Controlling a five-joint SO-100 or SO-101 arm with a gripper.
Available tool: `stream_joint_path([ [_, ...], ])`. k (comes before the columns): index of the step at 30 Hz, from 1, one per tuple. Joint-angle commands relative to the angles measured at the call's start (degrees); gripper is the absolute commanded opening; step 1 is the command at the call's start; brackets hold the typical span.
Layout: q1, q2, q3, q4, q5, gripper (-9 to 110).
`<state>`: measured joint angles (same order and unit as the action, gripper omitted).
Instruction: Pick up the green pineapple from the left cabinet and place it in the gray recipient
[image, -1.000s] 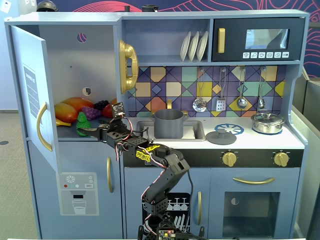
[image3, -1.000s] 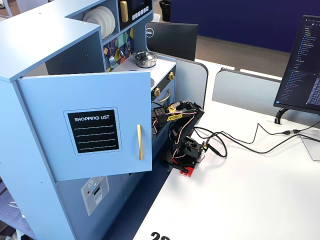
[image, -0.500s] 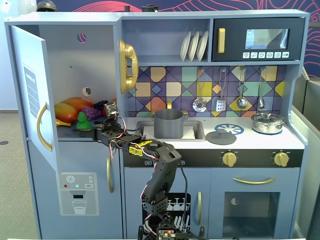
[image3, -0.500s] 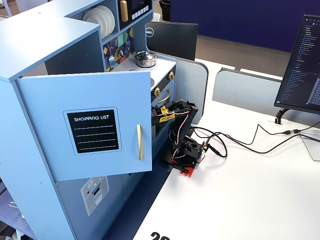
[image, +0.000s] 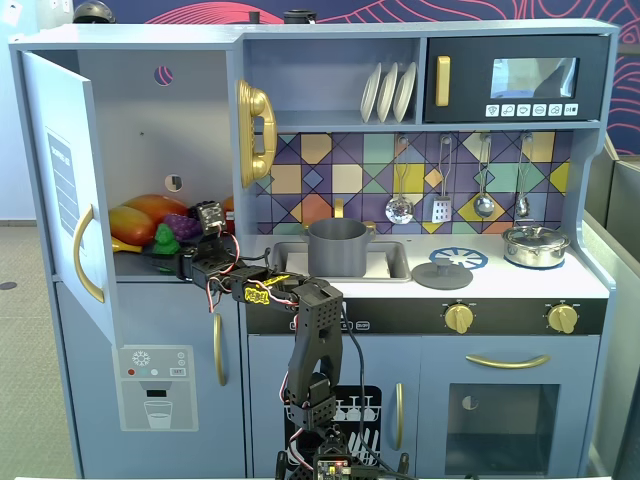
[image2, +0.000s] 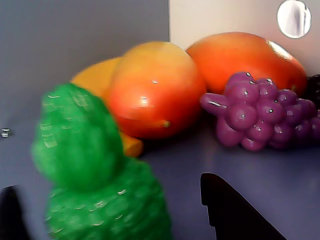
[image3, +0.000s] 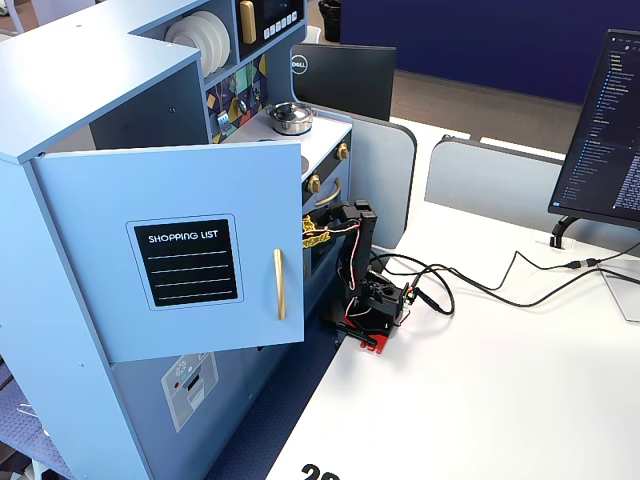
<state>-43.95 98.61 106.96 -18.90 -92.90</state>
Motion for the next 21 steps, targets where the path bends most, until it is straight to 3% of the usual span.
stream_joint_path([
  [1,-1.6,1.7,-3.2,-1.8,-2.8,0],
  [7,-4.7,11.7,2.0,-2.9,2.4,0],
  [10,-7.6,24.6,7.1,6.2,1.1,0],
  [13,-11.6,41.7,11.2,25.0,-3.3,0],
  [17,-12.0,58.4,21.0,24.5,-8.2,0],
  [21,-4.7,68.2,21.4,27.5,-7.6,0],
])
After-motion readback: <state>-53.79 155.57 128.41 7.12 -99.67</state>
